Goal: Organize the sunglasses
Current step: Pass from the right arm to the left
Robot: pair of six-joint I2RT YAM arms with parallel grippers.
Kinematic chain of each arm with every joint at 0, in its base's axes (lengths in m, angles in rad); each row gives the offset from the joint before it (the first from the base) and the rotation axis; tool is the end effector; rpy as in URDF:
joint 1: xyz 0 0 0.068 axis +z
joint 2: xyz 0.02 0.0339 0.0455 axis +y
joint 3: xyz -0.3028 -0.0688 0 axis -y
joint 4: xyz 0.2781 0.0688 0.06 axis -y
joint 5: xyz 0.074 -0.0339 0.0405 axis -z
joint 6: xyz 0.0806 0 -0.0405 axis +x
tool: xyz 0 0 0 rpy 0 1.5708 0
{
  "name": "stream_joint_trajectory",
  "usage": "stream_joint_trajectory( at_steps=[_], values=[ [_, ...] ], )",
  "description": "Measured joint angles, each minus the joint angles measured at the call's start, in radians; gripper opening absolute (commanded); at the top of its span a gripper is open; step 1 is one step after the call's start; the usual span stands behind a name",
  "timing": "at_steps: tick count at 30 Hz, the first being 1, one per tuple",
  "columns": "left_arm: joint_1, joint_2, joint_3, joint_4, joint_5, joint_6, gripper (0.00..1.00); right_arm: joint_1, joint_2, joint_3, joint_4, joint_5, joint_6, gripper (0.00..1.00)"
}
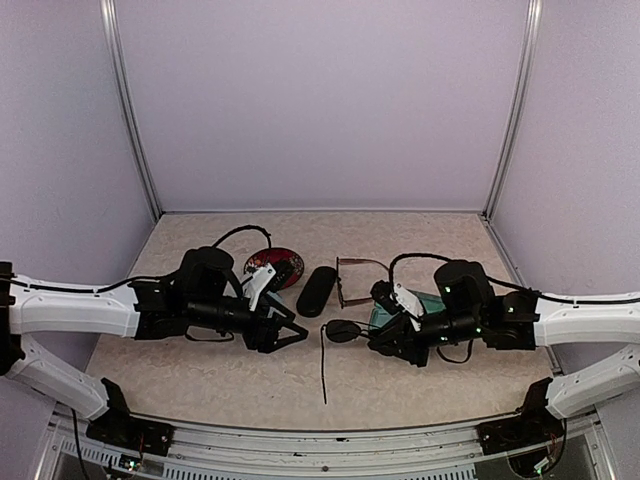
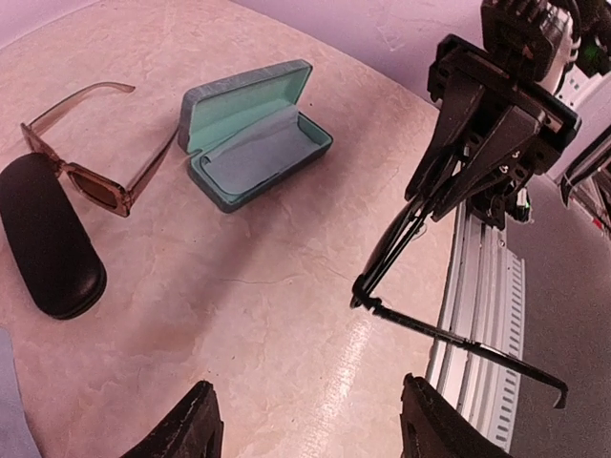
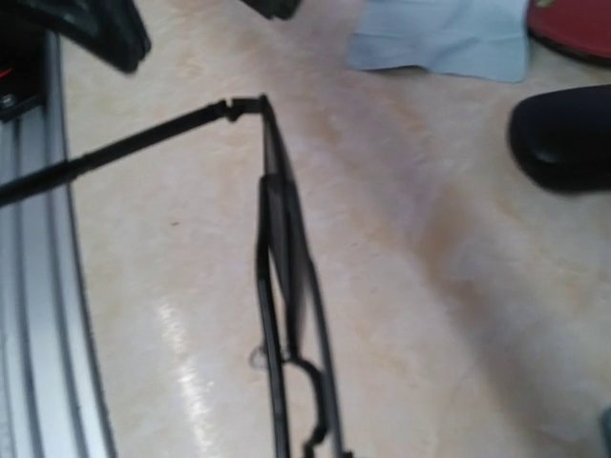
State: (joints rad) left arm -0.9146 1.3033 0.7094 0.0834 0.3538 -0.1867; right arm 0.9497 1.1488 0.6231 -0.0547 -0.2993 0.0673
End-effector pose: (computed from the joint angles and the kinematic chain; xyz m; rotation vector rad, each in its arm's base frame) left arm 0.1820 -0.2821 0.2265 1.0010 1.9787 -1.0123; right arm 0.1511 0.2520 0.2193 -1.1302 1.9627 0.8909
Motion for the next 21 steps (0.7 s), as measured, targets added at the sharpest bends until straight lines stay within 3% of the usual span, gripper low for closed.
stream_joint_trajectory(
  at_steps=[8,21],
  values=[
    [-0.117,0.185,0.183,-0.085,-0.044,0.149,0.64,-0.004,0.074,0.023,0.0,-0.076,-0.015,0.15],
    [-0.122,0.285,0.281,-0.135,0.011,0.251,0.64,-0.004,0.084,0.027,0.0,-0.118,-0.029,0.16]
  ],
)
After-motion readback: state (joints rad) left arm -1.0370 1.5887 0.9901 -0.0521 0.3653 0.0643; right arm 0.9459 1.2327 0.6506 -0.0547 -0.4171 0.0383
